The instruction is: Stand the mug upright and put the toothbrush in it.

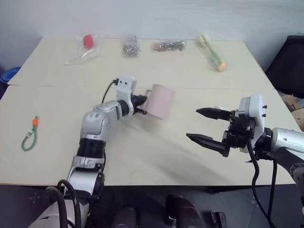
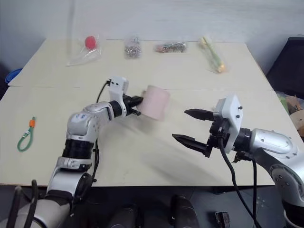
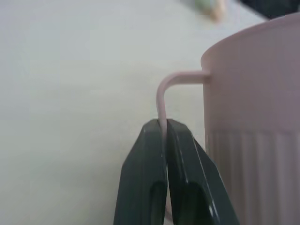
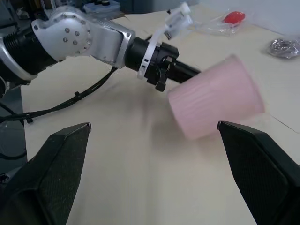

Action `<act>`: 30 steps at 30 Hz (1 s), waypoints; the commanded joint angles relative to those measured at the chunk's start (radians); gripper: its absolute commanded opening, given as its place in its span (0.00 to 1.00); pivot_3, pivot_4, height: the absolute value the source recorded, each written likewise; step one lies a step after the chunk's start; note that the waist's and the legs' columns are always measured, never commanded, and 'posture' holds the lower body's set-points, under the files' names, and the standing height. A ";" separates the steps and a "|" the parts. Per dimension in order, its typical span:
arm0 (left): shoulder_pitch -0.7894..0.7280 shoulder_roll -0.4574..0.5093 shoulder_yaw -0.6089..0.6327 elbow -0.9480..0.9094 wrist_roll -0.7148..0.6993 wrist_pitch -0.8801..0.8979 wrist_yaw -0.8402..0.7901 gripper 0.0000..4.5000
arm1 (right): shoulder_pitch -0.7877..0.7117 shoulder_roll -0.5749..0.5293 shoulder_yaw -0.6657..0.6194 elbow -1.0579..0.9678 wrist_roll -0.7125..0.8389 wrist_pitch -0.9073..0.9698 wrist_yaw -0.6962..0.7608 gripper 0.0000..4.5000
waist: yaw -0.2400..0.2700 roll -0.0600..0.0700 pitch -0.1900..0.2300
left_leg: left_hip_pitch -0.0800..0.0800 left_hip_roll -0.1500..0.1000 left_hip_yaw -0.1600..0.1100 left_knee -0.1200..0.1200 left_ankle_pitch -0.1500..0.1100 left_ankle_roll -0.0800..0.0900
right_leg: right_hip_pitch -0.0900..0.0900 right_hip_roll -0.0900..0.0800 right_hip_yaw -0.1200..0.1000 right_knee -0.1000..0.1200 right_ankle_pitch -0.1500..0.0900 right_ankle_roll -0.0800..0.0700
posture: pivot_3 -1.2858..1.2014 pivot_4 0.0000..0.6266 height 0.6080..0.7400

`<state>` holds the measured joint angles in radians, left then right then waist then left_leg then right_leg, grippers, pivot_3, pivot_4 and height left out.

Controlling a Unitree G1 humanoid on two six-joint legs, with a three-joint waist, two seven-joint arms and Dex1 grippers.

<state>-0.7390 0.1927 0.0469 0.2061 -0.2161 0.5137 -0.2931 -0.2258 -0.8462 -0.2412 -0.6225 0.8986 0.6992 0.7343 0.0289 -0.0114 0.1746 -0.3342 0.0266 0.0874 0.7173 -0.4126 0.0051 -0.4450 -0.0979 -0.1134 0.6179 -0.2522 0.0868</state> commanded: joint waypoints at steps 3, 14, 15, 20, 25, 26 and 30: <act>0.106 -0.063 -0.070 0.108 0.147 -0.473 0.065 0.00 | -0.038 0.014 0.004 0.004 0.013 0.000 -0.008 1.00 | 0.005 0.000 0.000 | 0.000 -0.001 0.000 0.000 0.000 0.000 | 0.000 0.000 -0.001 0.000 0.000 0.000 | 0.52 0.24 1.00; 0.246 -0.056 -0.068 0.049 0.150 -0.521 0.030 0.23 | -0.080 0.010 0.016 0.049 0.020 0.027 0.007 1.00 | 0.010 0.000 0.000 | 0.000 0.000 0.001 0.001 -0.001 0.002 | 0.000 0.000 -0.001 0.000 0.001 0.000 | 0.52 0.24 1.00; 0.260 -0.049 -0.067 0.018 0.145 -0.501 0.020 0.30 | -0.081 0.011 0.017 0.053 0.018 0.028 0.007 1.00 | 0.008 0.000 0.000 | 0.000 0.000 0.001 0.001 -0.001 0.002 | 0.000 0.000 -0.001 -0.001 0.001 0.000 | 0.52 0.24 1.00; 0.337 -0.006 -0.047 -0.135 0.123 -0.393 -0.004 0.64 | -0.081 0.018 0.030 0.075 -0.008 0.019 0.001 1.00 | 0.004 0.000 0.000 | -0.001 0.002 -0.001 0.001 -0.001 0.002 | 0.000 -0.001 -0.002 -0.001 0.001 0.000 | 0.52 0.24 1.00; 0.406 0.039 -0.030 -0.282 0.104 -0.287 -0.022 0.99 | -0.074 0.016 0.035 0.078 -0.031 0.016 0.005 1.00 | 0.000 0.000 0.000 | -0.001 0.003 -0.001 0.000 -0.001 0.002 | 0.000 -0.001 -0.002 -0.001 0.001 0.000 | 0.52 0.24 1.00; 0.419 0.051 -0.023 -0.312 0.098 -0.261 -0.025 1.00 | -0.075 0.016 0.034 0.078 -0.032 0.017 0.006 1.00 | -0.001 0.000 0.000 | -0.001 0.003 -0.001 0.000 -0.001 0.002 | 0.000 -0.001 -0.002 -0.001 0.001 0.000 | 0.52 0.24 1.00; 0.491 0.150 0.057 -0.507 -0.012 -0.066 -0.094 1.00 | -0.066 0.005 0.019 0.091 -0.058 0.015 0.004 1.00 | -0.005 0.001 0.000 | -0.001 0.004 -0.001 0.000 -0.001 0.002 | 0.000 -0.001 -0.002 -0.001 0.001 0.000 | 0.52 0.24 1.00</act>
<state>-0.2583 0.3087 0.0472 -0.1880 -0.1606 0.3801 -0.3491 -0.2957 -0.8341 -0.2001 -0.5290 0.8493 0.7257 0.7386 0.0243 -0.0108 0.1745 -0.3345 0.0311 0.0863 0.7172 -0.4136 0.0071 -0.4448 -0.0986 -0.1150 0.6167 -0.2517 0.0868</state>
